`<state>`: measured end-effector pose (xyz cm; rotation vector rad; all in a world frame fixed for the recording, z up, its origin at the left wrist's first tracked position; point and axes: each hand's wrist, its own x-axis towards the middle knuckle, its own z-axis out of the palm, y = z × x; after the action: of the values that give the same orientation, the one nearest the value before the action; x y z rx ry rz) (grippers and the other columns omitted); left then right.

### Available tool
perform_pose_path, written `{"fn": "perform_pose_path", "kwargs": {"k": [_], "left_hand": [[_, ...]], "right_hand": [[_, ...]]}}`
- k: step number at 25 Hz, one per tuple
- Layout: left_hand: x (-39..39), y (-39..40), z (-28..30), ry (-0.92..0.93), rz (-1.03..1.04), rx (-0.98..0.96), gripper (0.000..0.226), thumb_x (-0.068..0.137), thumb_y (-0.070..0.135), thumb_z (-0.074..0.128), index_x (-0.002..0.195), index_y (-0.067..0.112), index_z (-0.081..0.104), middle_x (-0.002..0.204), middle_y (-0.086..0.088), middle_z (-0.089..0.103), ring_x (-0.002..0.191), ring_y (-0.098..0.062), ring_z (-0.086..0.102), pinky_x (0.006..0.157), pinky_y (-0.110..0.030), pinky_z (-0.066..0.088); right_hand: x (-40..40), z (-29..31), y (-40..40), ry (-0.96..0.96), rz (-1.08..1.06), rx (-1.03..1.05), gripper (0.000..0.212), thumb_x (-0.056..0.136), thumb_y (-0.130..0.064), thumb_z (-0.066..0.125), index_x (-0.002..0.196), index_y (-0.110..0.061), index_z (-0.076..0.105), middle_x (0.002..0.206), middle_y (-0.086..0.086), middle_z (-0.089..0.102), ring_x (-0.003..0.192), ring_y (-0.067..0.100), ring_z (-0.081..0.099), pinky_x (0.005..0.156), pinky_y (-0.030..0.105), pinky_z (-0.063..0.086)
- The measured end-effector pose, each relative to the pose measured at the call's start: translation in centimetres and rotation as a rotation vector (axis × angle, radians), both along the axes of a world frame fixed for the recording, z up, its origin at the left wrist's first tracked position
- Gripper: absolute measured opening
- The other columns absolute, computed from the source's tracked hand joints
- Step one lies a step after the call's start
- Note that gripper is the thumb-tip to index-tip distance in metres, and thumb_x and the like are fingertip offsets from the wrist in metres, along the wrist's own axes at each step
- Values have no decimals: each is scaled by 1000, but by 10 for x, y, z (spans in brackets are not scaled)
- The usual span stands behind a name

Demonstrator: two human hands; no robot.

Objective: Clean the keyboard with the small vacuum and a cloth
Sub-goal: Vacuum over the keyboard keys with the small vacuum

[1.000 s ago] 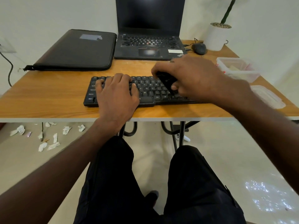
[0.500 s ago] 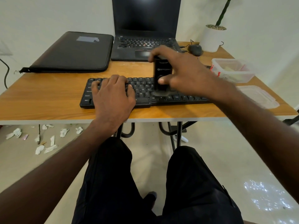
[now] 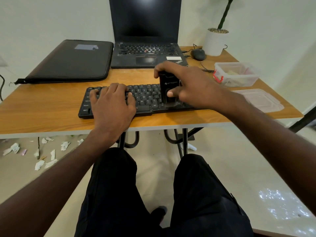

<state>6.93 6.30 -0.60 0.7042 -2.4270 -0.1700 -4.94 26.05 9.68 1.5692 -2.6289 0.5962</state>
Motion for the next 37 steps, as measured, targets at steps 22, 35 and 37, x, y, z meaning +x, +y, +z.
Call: {"fn": "perform_pose_path", "kwargs": {"k": [22,35,37], "left_hand": [[1,4,2,-6,2,-50,29,107,33,47,119,15,67,124,-7,70,112,-31,65,117,-58,26],[-73,88,6,-66,-210,-18,35,107,39,43,129,19,62,128,1,65,118,-20,62,118,-52,36],[-74,88,2,-88,-177,-40,36,108,38,40,125,17,64,124,0,66,115,-22,62,113,-50,40]], "right_hand": [[-46,-21,96,101,-426,-178,64,89,-18,75,139,-44,44,125,1,68,111,27,65,83,38,55],[-79,-29,12,60,-320,-355,65,81,-40,83,139,-31,54,123,-2,72,103,12,68,80,11,47],[-96,-22,19,177,-416,-267,59,85,-32,79,137,-29,53,117,3,72,104,22,69,82,28,55]]}}
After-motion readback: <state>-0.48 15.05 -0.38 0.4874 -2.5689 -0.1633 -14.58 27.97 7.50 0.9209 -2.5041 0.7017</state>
